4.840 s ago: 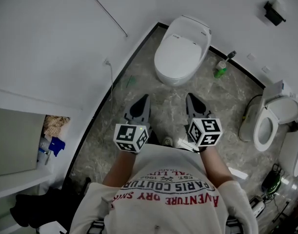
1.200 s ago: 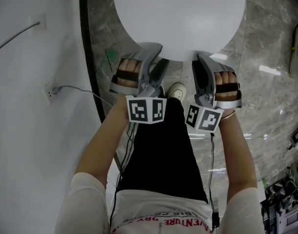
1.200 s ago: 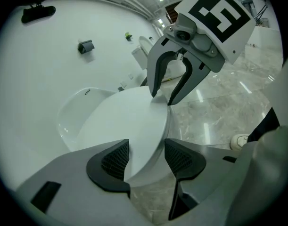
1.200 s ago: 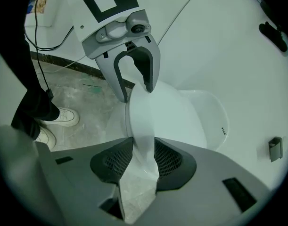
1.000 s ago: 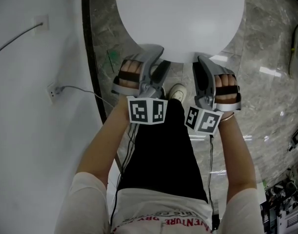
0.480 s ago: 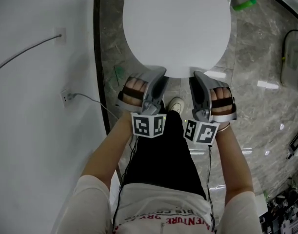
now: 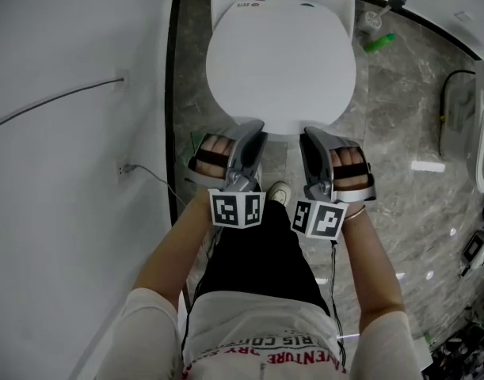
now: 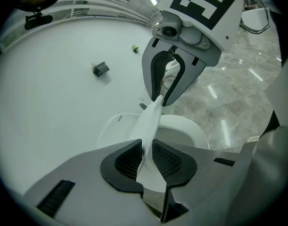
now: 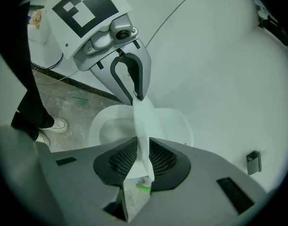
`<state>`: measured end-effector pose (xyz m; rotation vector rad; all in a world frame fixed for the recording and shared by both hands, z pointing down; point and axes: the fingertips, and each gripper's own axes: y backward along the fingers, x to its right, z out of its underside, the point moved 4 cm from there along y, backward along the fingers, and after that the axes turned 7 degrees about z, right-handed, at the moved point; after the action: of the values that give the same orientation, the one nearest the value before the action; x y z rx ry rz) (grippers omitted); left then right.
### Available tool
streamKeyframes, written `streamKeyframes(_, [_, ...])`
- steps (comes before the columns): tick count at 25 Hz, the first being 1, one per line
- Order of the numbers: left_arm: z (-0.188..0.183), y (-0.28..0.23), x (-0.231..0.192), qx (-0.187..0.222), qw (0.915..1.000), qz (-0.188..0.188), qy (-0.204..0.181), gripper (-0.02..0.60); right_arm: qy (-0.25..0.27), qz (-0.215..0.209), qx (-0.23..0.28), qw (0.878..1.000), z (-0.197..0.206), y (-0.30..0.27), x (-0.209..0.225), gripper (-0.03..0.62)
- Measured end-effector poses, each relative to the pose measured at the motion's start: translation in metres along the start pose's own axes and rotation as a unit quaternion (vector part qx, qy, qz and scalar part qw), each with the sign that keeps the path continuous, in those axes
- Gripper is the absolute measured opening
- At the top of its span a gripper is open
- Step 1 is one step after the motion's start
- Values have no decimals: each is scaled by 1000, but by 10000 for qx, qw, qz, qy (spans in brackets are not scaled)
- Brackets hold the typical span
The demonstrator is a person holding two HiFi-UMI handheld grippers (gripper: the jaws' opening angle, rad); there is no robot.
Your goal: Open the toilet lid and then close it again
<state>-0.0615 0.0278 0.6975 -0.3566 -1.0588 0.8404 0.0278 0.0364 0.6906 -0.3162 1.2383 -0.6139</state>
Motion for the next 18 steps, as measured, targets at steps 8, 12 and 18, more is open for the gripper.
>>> streamKeyframes(8, [-25,14,-71,55,9997,-189,143,64,-15,226,166,9996,-16,4,69,41])
streamKeyframes(12, [-37,14,-103,123,9997,-158,160,63,-59,161,89,9998,-19,0,102,32])
streamKeyframes(18, [-48,11,-150,240,9996,72,123,60,-190,-20,-110,9998,-26,-10,149,30])
